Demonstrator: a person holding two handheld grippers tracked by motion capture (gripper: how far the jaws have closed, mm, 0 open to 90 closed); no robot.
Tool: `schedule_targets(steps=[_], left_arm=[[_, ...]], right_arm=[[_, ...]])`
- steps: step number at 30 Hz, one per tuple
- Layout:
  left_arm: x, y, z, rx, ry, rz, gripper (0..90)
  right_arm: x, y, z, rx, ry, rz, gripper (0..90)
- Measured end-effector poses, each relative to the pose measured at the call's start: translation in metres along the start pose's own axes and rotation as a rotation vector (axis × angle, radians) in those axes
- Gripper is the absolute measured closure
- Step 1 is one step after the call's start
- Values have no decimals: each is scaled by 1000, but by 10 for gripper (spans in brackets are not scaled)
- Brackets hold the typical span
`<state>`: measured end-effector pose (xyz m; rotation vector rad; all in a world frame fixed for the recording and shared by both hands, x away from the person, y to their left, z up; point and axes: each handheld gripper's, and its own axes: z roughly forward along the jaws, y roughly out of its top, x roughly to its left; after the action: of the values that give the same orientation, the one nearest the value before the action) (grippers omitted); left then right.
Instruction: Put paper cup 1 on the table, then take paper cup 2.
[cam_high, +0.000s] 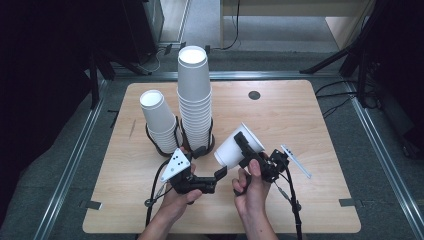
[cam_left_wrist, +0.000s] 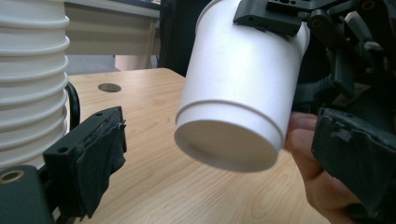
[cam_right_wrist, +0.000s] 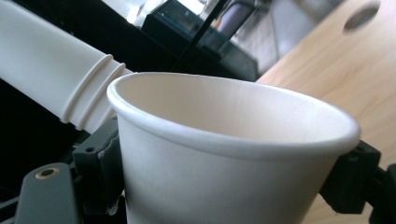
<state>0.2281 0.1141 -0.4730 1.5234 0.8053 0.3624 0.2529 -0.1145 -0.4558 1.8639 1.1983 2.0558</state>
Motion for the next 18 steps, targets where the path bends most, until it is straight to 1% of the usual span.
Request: schedule_targets(steps=[2,3,4,5,6,7,8,9,10,12,14,15,16,18], left_arm=[[1,0,-1,-1,6,0,34],[2,1,-1,0,8,0,34],[3,1,-2,-1,9,-3,34],[4,1,-2,-2,12,-5,34],[4,1,-2,-2,12,-5,34],[4,1,-2,1,14,-5,34],[5,1,-2,6,14,-5,34],[5,1,-2,6,14,-5,34],[6,1,-3,8,15,-8,34],[6,1,-3,8,15,-9,34],[7,1,-3,12,15,-5,34],[7,1,-3,12,15,-5,34],[7,1,-3,13,15,-6,34],[7,1,-3,14,15,-7,35]], right_arm=[[4,1,-1,-23,-24,-102,168],[5,1,-1,-32,-23,-133,168],[7,2,-1,-40,-32,-180,167],[10,2,-2,-56,-45,-256,167],[10,2,-2,-56,-45,-256,167],[12,3,-3,-65,-47,-303,167],[17,4,-3,-80,-57,-393,163],[17,4,-3,-80,-57,-393,163],[21,5,-4,-101,-47,-470,159],[23,6,-5,-115,-41,-540,157],[25,7,-5,-127,-43,-592,157],[25,8,-5,-132,-43,-609,157],[25,8,-5,-132,-43,-609,157],[25,9,-4,-141,-75,-675,156]])
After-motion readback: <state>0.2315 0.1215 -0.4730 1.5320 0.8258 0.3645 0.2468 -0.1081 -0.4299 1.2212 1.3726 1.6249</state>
